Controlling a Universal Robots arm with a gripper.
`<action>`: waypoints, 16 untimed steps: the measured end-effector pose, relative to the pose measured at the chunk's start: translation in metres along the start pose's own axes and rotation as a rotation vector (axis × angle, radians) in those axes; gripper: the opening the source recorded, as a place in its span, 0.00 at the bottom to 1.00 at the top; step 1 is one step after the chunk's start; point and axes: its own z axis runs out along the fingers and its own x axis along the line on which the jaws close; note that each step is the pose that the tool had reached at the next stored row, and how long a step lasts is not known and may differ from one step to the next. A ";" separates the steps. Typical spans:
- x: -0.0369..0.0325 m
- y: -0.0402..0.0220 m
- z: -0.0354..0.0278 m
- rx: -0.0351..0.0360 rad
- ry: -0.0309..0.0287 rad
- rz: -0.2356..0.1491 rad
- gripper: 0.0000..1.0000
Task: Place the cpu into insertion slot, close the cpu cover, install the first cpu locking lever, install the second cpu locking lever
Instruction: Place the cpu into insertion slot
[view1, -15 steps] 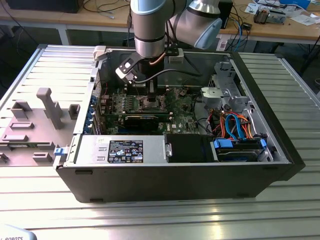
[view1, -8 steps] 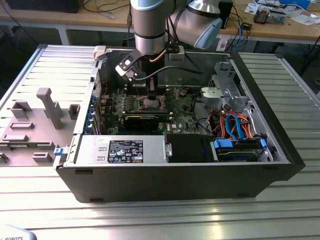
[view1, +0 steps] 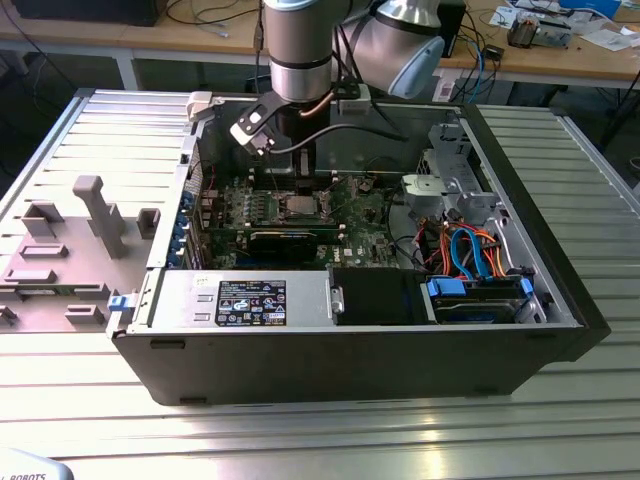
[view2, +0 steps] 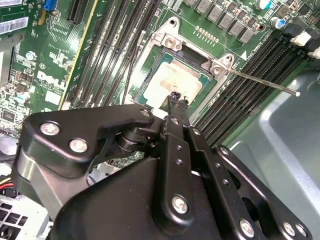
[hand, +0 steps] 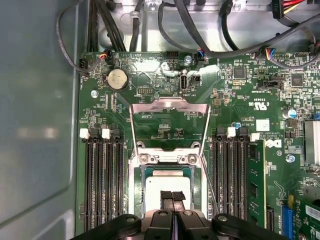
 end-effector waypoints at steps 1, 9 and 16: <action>0.0000 0.0000 -0.0007 0.0001 -0.0001 0.000 0.11; 0.0001 0.0015 -0.0210 0.0000 -0.0011 0.000 0.11; 0.0002 0.0031 -0.0452 0.0000 -0.0020 0.000 0.11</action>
